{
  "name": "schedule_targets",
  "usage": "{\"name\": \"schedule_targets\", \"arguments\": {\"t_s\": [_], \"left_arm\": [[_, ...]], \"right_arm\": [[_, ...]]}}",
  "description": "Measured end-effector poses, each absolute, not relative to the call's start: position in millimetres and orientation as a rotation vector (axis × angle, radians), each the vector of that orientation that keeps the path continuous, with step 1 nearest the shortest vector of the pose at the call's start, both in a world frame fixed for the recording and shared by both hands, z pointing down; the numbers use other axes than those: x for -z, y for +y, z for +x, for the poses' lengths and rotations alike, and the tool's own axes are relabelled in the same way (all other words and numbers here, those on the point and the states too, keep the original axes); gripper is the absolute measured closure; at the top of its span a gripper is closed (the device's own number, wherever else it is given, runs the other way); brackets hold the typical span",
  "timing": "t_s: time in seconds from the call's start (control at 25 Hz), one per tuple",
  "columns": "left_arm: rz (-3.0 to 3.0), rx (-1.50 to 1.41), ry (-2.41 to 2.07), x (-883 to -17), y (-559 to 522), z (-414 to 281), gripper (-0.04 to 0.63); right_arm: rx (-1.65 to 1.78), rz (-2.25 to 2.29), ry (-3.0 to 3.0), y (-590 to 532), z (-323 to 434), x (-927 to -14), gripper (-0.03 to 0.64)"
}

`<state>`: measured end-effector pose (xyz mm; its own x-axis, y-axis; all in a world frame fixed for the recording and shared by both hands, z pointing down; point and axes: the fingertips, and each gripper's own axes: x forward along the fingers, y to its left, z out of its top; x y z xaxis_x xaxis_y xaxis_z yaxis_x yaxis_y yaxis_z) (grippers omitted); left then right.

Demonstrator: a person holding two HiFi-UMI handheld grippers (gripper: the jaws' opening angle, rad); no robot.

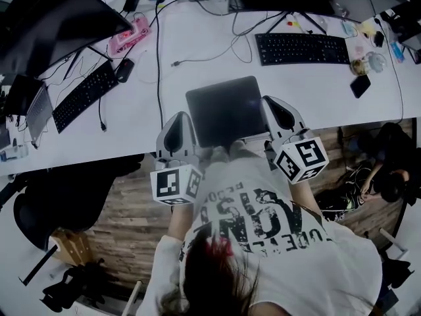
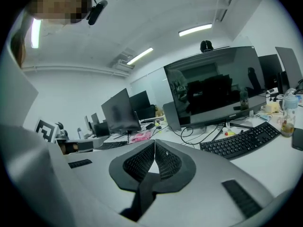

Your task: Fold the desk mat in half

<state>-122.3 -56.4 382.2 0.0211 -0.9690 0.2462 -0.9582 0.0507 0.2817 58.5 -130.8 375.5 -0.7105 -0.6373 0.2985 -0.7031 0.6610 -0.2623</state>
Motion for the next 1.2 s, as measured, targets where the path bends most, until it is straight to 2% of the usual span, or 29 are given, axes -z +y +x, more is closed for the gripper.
{"name": "schedule_targets", "arguments": {"t_s": [0.84,1.2], "left_arm": [[1.822,0.047,-2.014,-389,-51,-126,0.594],[1.662,-0.038,-1.682,-469,-27,-121,0.592]], "right_arm": [[-0.522,0.99,-2.732,-148,63,-375,0.615],[-0.555,0.967,-2.706,-140,63,-385,0.615]]}}
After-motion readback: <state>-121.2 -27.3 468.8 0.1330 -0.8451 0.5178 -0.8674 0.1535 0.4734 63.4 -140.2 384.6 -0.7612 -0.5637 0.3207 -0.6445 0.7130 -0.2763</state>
